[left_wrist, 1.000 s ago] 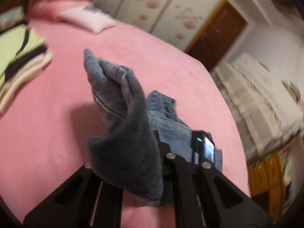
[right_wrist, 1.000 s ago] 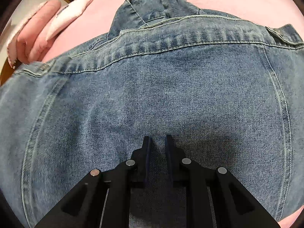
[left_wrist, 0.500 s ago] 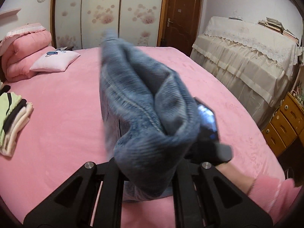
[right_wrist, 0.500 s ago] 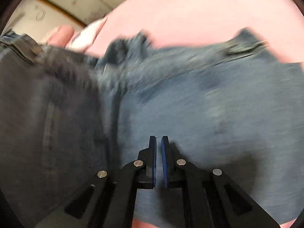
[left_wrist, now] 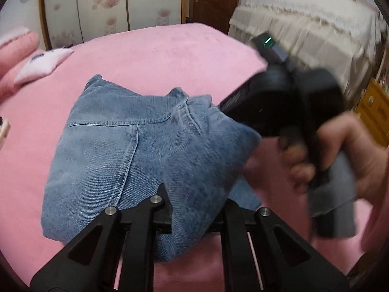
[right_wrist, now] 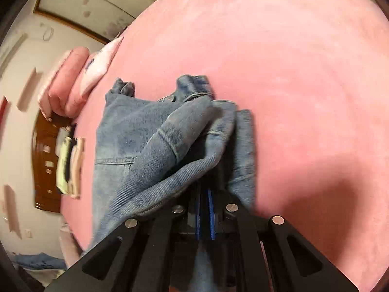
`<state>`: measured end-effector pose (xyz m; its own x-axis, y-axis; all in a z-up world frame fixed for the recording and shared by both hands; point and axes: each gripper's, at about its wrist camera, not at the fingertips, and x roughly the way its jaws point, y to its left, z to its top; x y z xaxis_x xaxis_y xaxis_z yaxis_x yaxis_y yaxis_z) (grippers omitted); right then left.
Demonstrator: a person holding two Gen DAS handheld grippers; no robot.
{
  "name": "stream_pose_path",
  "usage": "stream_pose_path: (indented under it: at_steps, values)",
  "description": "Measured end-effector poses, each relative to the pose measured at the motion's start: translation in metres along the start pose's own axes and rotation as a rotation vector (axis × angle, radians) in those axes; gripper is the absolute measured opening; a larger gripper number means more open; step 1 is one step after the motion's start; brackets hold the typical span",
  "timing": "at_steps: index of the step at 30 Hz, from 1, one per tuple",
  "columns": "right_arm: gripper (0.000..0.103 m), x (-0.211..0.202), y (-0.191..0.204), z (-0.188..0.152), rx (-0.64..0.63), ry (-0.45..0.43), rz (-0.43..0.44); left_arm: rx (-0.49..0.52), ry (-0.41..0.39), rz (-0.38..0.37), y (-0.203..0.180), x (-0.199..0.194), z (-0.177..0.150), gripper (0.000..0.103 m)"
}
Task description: Fold large clothes
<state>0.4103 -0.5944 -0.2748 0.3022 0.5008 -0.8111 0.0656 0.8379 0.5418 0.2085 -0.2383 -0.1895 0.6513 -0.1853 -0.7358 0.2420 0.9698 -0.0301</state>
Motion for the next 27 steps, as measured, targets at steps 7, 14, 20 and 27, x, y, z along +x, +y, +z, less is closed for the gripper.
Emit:
stream_pose_path:
  at_steps: [7,14,20,27]
  values:
    - [0.010,-0.034,-0.034,0.001,0.213,0.025,0.190,0.027,0.058,0.002,-0.001,0.004,0.001,0.011]
    - [0.071,-0.035,-0.002,0.014,0.212,0.106,0.330,-0.019,0.073,0.008,0.013,0.002,0.013,0.012]
    - [0.021,0.005,0.042,0.033,0.086,0.142,0.118,-0.023,0.029,0.003,0.018,0.000,0.025,0.012]
    - [0.012,-0.038,0.086,0.041,-0.202,0.010,0.042,0.122,-0.028,-0.026,-0.002,-0.012,0.033,0.013]
